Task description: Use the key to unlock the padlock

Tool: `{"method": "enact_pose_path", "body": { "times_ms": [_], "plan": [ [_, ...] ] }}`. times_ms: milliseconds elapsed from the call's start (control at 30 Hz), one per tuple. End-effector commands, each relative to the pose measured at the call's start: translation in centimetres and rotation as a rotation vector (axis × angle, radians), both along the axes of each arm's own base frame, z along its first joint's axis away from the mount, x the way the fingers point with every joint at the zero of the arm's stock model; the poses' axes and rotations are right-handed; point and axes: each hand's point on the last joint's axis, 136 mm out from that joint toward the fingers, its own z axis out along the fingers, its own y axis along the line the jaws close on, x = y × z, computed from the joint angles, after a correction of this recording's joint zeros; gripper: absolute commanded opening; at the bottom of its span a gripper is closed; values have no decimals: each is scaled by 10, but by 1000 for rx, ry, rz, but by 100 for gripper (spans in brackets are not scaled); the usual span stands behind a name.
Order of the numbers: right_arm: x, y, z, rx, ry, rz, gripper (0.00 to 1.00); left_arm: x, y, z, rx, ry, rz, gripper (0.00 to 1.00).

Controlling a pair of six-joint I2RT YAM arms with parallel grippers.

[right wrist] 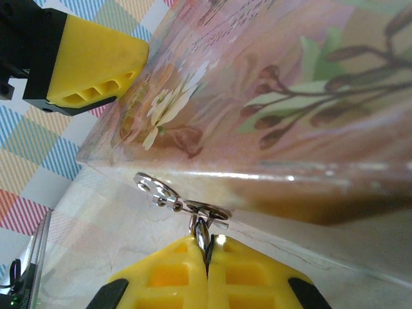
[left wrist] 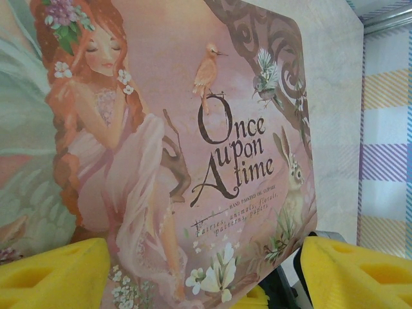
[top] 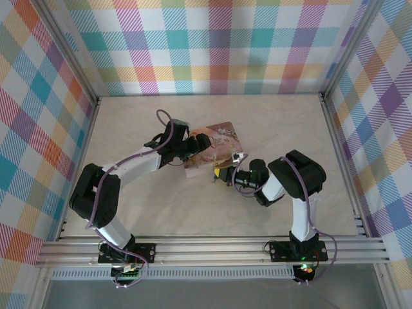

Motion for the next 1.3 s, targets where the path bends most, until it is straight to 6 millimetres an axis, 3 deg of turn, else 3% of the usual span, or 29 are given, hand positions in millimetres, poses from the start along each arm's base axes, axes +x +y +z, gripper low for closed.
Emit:
{"method": "enact_pose_path", "body": {
  "times_ms": [0,300,667,1267],
  "plan": [
    [-2,-6,14,15,-58,1,0,-17,13,-39,81,106,13,78],
    [4,-20,18,26,-45,-46,0,-22,13,-42,85,112,1,78],
    [16,-39,30,44,-53,-134,0,-50,4,-54,114,137,-39,79],
    [26,-69,26,50,-10,-218,0,-86,14,-69,149,168,-20,80]
  ]
}}
